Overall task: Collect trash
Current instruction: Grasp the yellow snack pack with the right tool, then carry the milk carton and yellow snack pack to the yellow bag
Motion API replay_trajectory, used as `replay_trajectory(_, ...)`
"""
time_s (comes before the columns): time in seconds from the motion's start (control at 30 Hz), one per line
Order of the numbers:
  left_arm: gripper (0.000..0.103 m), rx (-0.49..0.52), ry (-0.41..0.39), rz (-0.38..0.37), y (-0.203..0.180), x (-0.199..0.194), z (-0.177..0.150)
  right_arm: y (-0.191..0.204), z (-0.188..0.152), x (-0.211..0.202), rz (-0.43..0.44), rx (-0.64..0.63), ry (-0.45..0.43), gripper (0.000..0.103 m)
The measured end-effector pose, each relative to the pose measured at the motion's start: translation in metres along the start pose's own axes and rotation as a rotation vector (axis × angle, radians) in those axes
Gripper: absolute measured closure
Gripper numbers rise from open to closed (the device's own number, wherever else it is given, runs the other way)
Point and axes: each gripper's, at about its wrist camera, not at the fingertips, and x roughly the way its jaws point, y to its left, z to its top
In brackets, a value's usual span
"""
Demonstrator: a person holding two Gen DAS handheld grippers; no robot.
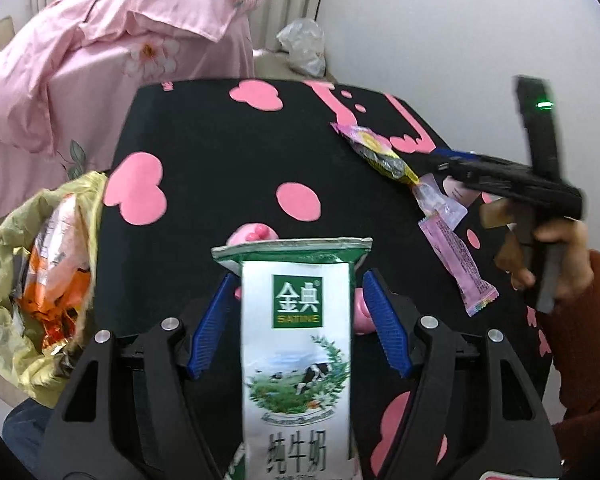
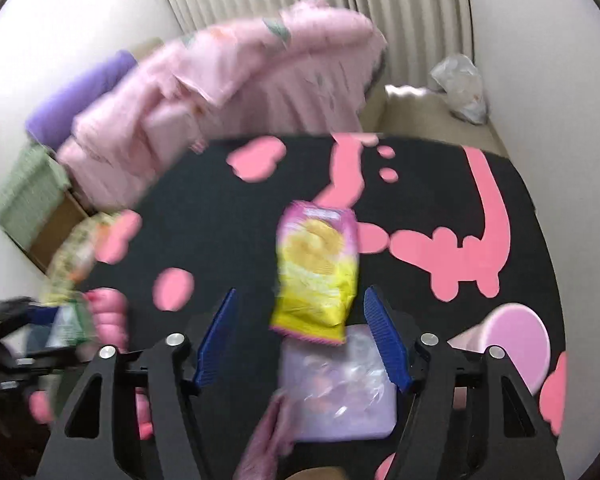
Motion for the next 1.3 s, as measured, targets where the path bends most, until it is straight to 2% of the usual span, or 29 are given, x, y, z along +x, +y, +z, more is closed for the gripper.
replay_trajectory(0.07, 0.04, -0.03, -0.003, -0.019, 0.007, 0.0, -0.001, -0.002, 0.005, 0.021, -0.045, 0.0, 0.037, 0.042)
replay_trajectory(0.13, 0.04, -0.049, -0.005, -0.031, 0.011, 0.0, -0.001, -0.007, 0.007, 0.036, -0.013, 0.029, 0.078, 0.042)
replay_trajectory(0.17, 0.04, -0.052, -0.005, -0.034, 0.012, 0.0, -0.001, -0.011, 0.007, 0.045, 0.03, 0.062, 0.107, 0.041)
replay_trajectory(0.2, 0.04, -0.053, -0.005, -0.037, 0.013, -0.001, -0.002, -0.013, 0.007, 0.045, 0.037, 0.08, 0.091, 0.044)
replay_trajectory(0.23, 0.04, -0.053, -0.004, -0.038, 0.013, -0.001, -0.002, -0.011, 0.007, 0.044, 0.02, 0.07, 0.097, 0.058)
replay_trajectory(0.33, 0.04, -0.05, 0.005, -0.048, 0.011, -0.001, -0.004, 0.0, 0.004, 0.033, -0.027, 0.013, 0.067, 0.075)
replay_trajectory(0.37, 0.04, -0.046, 0.007, -0.054, 0.01, -0.002, -0.004, 0.007, 0.001, 0.02, -0.045, -0.018, 0.04, 0.076)
replay_trajectory(0.47, 0.04, -0.035, 0.012, -0.062, 0.006, -0.001, -0.005, 0.018, -0.005, -0.001, -0.074, -0.071, -0.021, 0.077)
replay_trajectory(0.6, 0.04, -0.009, 0.046, -0.035, -0.002, 0.006, -0.003, 0.034, -0.015, -0.037, -0.079, -0.125, -0.088, 0.077)
replay_trajectory(0.7, 0.04, 0.016, 0.082, 0.011, -0.007, 0.013, 0.0, 0.036, -0.021, -0.057, -0.062, -0.12, -0.118, 0.077)
replay_trajectory(0.77, 0.045, -0.002, 0.106, 0.025, -0.005, 0.016, 0.002, 0.036, -0.024, -0.067, -0.043, -0.098, -0.133, 0.077)
replay_trajectory(0.83, 0.046, -0.023, 0.107, 0.02, -0.003, 0.013, 0.004, 0.036, -0.031, -0.08, -0.033, -0.081, -0.151, 0.077)
replay_trajectory(0.9, 0.046, -0.033, 0.069, 0.007, -0.002, 0.0, 0.004, 0.039, -0.036, -0.09, -0.029, -0.08, -0.162, 0.077)
replay_trajectory(1.07, 0.046, -0.046, -0.084, 0.012, -0.002, -0.048, 0.011, 0.054, -0.041, -0.11, -0.043, -0.12, -0.194, 0.077)
replay_trajectory(1.3, 0.046, -0.053, -0.26, 0.067, 0.011, -0.099, 0.01, 0.086, -0.034, -0.132, -0.024, -0.167, -0.254, 0.077)
